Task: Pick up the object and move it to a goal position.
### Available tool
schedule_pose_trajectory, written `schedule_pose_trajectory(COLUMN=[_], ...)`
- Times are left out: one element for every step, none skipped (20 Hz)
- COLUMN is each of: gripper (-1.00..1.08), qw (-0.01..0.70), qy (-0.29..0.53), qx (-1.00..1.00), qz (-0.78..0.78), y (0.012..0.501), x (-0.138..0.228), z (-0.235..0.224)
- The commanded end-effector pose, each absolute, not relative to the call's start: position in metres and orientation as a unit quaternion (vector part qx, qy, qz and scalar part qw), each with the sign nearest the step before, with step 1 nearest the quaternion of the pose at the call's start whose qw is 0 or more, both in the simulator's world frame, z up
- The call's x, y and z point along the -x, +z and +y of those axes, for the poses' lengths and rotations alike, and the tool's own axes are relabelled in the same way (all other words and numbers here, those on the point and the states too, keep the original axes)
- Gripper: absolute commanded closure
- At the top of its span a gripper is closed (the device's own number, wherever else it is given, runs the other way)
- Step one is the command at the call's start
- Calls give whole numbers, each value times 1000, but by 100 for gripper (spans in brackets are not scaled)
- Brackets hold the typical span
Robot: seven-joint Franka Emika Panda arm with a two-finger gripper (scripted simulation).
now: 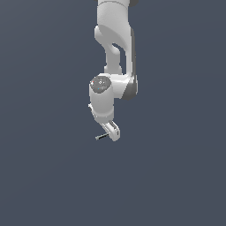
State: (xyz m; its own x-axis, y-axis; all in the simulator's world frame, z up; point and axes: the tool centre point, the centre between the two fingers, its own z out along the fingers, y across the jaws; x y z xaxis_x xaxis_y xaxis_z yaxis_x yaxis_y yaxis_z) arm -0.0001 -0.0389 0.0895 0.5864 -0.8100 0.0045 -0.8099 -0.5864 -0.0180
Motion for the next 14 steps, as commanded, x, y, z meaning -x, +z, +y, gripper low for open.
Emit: schedule_pose_trajectory(gripper=[-92, -92, -92, -92, -92, -92, -92, -92, -92, -92, -92, -92, -92, -92], qw=[5, 5, 4, 4, 3, 3, 2, 2, 1, 1, 1, 0, 0, 0], qy=[-4, -4, -3, -2, -2, -2, -1, -1, -1, -1, 0, 0, 0, 0], qx=[876, 870, 865, 861, 856, 852, 849, 845, 842, 840, 837, 836, 834, 833], qz=[483, 492, 501, 509, 516, 523, 529, 534, 539, 543, 546, 549, 551, 553], y=[81, 79, 76, 74, 71, 69, 67, 66, 64, 63, 62, 61, 61, 60], x=[2, 3, 4, 5, 6, 6, 7, 7, 8, 8, 9, 9, 9, 9], z=[-39, -39, -40, -40, -40, -40, -40, -40, -40, -41, -41, -41, -41, -41])
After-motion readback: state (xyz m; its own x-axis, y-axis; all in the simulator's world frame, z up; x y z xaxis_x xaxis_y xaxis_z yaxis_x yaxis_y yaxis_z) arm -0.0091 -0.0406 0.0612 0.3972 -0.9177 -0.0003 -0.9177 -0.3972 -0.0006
